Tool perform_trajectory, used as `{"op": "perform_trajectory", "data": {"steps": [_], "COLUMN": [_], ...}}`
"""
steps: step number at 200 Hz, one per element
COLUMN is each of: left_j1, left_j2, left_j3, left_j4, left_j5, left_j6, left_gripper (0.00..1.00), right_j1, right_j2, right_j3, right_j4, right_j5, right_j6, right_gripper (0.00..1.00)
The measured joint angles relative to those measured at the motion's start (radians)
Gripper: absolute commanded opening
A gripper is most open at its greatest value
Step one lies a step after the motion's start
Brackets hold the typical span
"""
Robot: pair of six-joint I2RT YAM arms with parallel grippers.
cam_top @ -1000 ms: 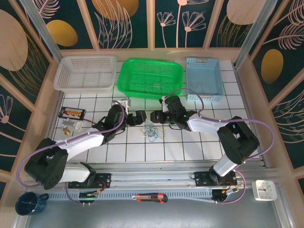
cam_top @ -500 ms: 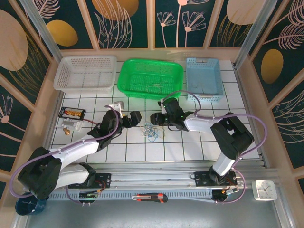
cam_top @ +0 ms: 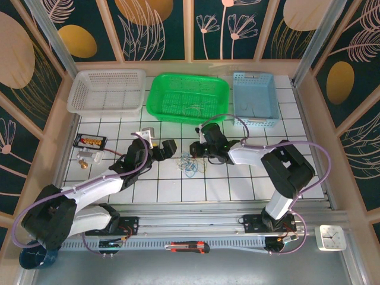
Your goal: Untangle the cables
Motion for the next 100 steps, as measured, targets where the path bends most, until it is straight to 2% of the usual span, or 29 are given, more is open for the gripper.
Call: {"op": "perform_trajectory", "data": {"steps": [29, 100], "left_j1": [0.0, 0.0], "left_j2": [0.0, 0.011], "left_j3": [-0.003, -0.004], "left_j4": [0.003, 0.065], "left_j5": [0.014, 0.068], "left_j6": [0.01, 0.066], "left_gripper": [0.99, 0.99], "right_j1": [0.0, 0.0], "right_j2": [-0.011, -0.145], "right_j3": [0.025, 0.082], "right_j4": [-0.011, -0.056], "right_j5": [0.005, 0.025], "right_j6": [-0.004, -0.016], "right_gripper": [0.0, 0.0]}}
